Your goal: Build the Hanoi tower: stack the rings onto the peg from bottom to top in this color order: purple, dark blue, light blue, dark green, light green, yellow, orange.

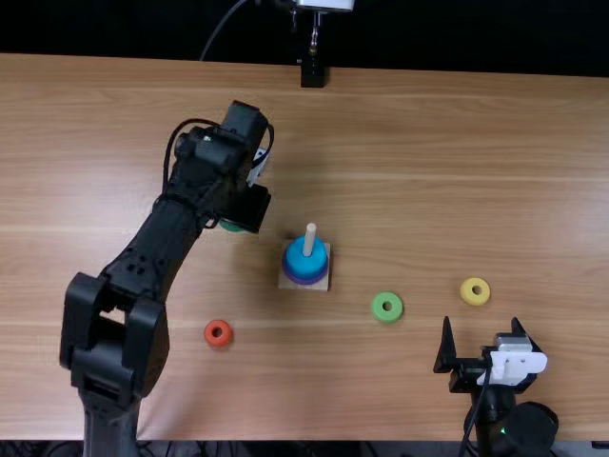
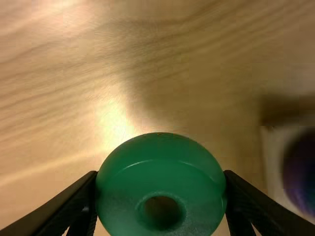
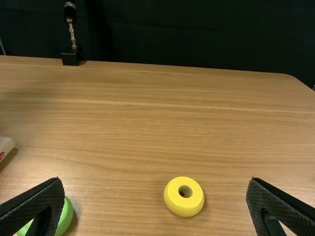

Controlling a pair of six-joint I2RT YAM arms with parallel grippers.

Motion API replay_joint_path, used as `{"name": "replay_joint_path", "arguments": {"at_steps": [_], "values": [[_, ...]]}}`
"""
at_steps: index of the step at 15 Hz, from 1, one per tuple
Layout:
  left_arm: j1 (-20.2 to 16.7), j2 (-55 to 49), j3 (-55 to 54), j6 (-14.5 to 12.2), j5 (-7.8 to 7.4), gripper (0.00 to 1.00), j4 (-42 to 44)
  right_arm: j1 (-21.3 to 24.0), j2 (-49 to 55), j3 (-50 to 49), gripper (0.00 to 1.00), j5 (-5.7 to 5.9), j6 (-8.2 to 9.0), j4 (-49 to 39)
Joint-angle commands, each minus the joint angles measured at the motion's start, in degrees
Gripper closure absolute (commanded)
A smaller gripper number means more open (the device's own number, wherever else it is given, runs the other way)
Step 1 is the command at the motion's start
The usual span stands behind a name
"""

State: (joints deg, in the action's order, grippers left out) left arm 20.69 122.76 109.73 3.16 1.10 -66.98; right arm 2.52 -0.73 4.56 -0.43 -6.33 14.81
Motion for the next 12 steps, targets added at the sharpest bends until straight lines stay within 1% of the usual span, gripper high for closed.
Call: {"name": "replay_joint_path", "arguments": {"at_steps": [1,4,6,7,8,9,10,11,12], "values": [[0.5,-4.6,3.6,0.0,-0.37,1.0,-3.7,0.5,0.7,-3.7,0.0,0.32,-0.21,4.2],[0.7,-6.3,9.5,0.0,-0.58,1.0,-12.9,0.5,0.7,-3.7,0.0,0.32,-0.21,4.2],[1.9,-9.2,10.2,0.1,-0.79,1.0,-13.6,0.5,0.7,-3.7,0.0,0.32,-0.21,4.2],[2.6,-10.9,9.7,0.2,-1.53,1.0,-12.9,0.5,0.7,-3.7,0.0,0.32,-0.21,4.2],[3.2,-12.2,9.5,0.5,-2.69,1.0,-12.4,0.5,0.7,-3.7,0.0,0.32,-0.21,4.2],[3.7,-13.1,9.4,2.3,-3.85,1.0,-11.8,0.5,0.7,-3.7,0.0,0.32,-0.21,4.2],[4.3,-14.3,9.4,5.5,-4.58,1.0,-10.7,0.5,0.7,-3.7,0.0,0.32,-0.21,4.2],[4.6,-15.5,8.9,8.3,-5.11,1.0,-9.1,0.5,0.7,-3.7,0.0,0.32,-0.21,4.2],[5.1,-16.8,7.2,10.6,-5.53,1.0,-6.0,0.5,0.7,-3.7,0.0,0.32,-0.21,4.2]]}}
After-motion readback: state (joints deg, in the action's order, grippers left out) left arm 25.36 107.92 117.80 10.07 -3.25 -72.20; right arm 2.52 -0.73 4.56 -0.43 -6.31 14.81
